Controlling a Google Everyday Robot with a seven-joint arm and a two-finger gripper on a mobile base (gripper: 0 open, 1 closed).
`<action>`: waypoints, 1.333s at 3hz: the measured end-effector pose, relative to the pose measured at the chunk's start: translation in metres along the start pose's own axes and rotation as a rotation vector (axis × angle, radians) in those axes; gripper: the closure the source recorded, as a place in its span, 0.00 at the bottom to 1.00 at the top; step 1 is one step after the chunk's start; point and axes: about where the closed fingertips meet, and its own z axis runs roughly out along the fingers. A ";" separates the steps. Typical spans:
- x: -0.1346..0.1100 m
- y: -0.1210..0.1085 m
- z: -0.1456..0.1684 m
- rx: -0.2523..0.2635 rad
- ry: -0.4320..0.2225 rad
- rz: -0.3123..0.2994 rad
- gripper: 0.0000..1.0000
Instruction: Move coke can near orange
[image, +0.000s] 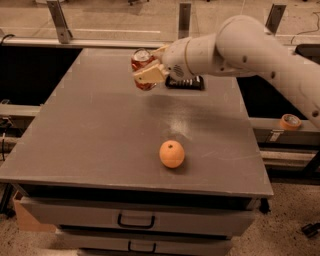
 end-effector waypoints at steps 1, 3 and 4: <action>0.024 0.028 -0.048 -0.024 0.063 -0.001 1.00; 0.051 0.082 -0.090 -0.138 0.179 0.013 0.82; 0.059 0.102 -0.100 -0.190 0.217 0.019 0.58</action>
Offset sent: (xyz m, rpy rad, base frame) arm -0.1336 -0.0778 -0.0370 -0.1756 0.1636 0.0405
